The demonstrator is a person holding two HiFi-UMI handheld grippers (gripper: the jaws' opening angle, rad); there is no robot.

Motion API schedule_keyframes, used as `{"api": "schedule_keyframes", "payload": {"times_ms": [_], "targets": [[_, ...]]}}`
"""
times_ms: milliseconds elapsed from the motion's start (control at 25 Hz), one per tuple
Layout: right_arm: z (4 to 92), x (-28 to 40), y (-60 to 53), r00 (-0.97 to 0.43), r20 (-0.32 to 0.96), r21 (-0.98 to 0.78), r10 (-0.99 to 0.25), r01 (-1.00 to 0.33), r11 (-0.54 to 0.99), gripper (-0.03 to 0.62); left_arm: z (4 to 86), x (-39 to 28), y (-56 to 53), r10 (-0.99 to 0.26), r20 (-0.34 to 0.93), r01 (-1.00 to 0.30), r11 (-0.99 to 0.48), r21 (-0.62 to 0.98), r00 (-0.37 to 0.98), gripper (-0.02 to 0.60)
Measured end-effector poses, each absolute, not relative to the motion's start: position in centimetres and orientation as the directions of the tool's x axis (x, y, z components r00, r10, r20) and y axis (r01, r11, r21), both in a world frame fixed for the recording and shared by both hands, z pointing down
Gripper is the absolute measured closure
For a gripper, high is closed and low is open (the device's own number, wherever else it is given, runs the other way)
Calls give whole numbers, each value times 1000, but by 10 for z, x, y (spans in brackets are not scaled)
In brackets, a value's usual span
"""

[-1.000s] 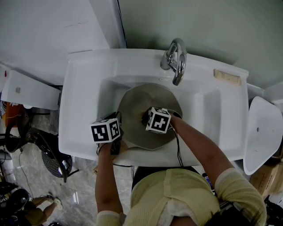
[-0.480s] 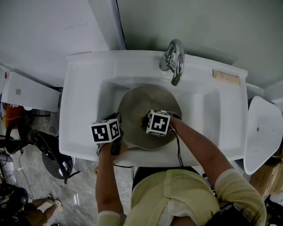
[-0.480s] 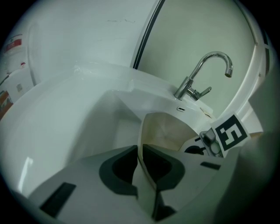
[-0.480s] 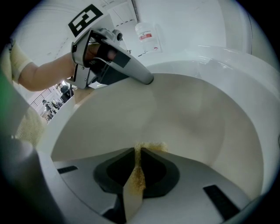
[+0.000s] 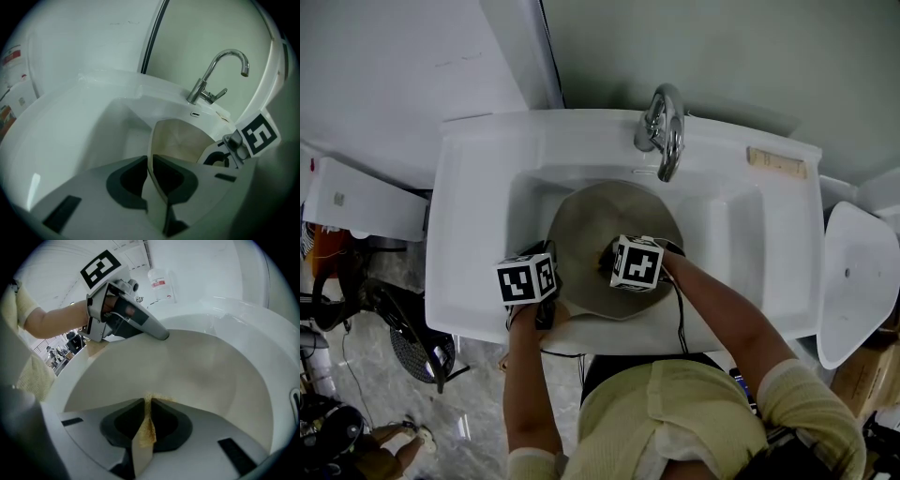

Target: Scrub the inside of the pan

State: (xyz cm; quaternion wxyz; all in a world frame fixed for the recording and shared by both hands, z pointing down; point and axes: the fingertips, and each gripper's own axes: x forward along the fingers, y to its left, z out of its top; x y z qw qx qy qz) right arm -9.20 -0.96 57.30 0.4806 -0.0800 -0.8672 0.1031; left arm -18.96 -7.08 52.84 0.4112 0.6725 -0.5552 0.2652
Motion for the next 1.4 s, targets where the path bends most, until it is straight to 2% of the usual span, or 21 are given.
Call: {"api": "schedule_keyframes", "payload": {"times_ms": [800,1400], "targets": [[554,-81,-15,-566,808,-213,163,-22,977,534,519,-192,-68,-571,796,-975,-32,220,198,491],[531,-69,-20,-622,781,-156,52,-115,981,534,483,-203,-61,-669,731,-981,10,192,136,491]]}}
